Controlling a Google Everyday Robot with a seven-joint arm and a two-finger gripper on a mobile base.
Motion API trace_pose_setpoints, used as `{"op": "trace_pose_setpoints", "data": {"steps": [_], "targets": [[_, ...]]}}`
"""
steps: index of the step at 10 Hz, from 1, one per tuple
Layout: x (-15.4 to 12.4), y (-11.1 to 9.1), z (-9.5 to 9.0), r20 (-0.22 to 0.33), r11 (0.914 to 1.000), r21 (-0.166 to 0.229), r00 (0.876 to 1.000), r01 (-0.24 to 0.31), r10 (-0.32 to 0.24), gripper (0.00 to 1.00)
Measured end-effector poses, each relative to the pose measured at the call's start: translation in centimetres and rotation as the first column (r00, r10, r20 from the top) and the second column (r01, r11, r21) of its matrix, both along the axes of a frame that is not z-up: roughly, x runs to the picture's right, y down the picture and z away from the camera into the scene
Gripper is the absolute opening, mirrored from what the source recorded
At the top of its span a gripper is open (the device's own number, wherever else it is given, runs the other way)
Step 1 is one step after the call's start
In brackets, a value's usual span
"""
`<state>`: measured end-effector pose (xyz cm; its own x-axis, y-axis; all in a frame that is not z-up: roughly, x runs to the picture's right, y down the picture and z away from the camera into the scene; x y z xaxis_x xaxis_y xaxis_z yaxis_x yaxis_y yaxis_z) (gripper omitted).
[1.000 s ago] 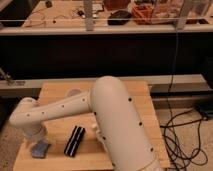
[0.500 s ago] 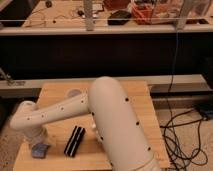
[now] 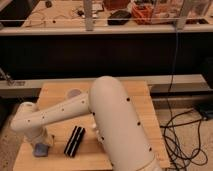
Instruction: Wipe the white sponge on the table
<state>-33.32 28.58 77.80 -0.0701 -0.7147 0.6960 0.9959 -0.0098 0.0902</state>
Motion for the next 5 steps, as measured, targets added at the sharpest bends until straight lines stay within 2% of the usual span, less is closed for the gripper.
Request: {"op": "trace_pose_setpoints", "data": {"steps": [2,5], "targets": [[0.0,-0.3,0.0,0.003,1.0,0.007,1.0,-0.005,0.005,0.54],[1.7,-0.5,0.4,-0.012,0.9995,0.007,1.0,-0.029,0.029,0.54]]}}
